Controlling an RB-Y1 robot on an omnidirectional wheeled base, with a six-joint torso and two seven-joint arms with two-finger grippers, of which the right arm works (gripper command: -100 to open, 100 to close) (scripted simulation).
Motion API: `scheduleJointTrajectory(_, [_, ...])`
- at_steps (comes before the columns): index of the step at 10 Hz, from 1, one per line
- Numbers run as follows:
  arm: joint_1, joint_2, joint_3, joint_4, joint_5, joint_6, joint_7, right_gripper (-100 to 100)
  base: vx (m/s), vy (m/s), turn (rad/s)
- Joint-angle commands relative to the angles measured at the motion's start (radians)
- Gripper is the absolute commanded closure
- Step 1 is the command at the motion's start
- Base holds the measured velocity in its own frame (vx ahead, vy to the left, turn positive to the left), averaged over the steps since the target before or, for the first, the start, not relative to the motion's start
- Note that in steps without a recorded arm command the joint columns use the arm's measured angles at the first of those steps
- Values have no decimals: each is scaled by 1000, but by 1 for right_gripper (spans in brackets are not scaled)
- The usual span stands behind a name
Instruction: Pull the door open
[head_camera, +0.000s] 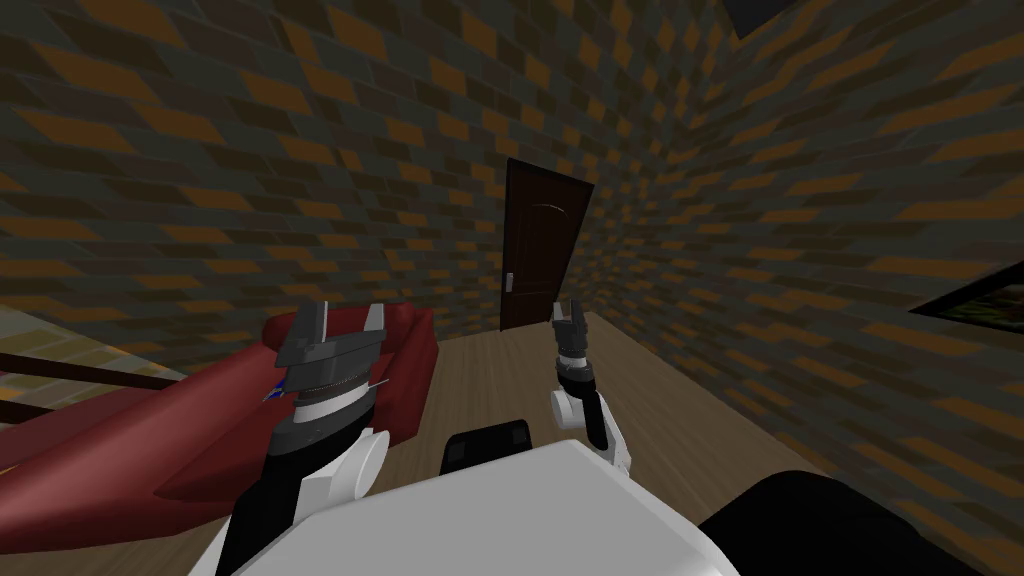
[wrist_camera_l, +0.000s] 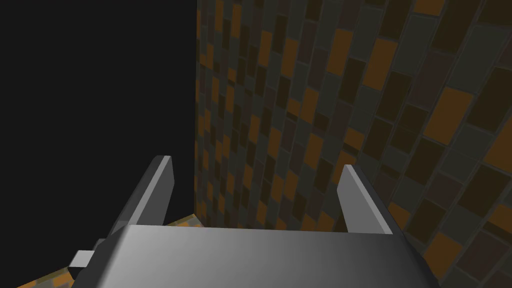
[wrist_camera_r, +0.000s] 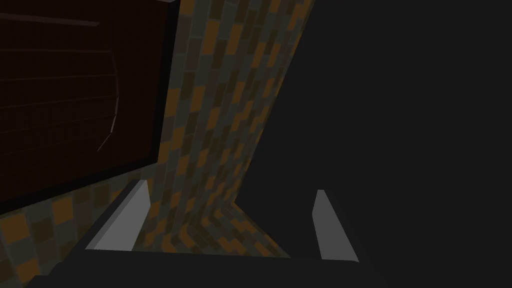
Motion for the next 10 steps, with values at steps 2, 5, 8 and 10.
scheduleJointTrajectory(2, [-24,-15,-9,50,-44,15,-48,-100,137,-28,136])
scheduleJointTrajectory(5, [-59,-32,-21,122,-107,37,-117,-100,195,-86,119])
scheduleJointTrajectory(8, [-87,-42,-32,181,-159,55,-173,-100,115,-33,88])
scheduleJointTrajectory(10, [-103,-47,-37,214,-187,65,-204,-100,120,-56,123])
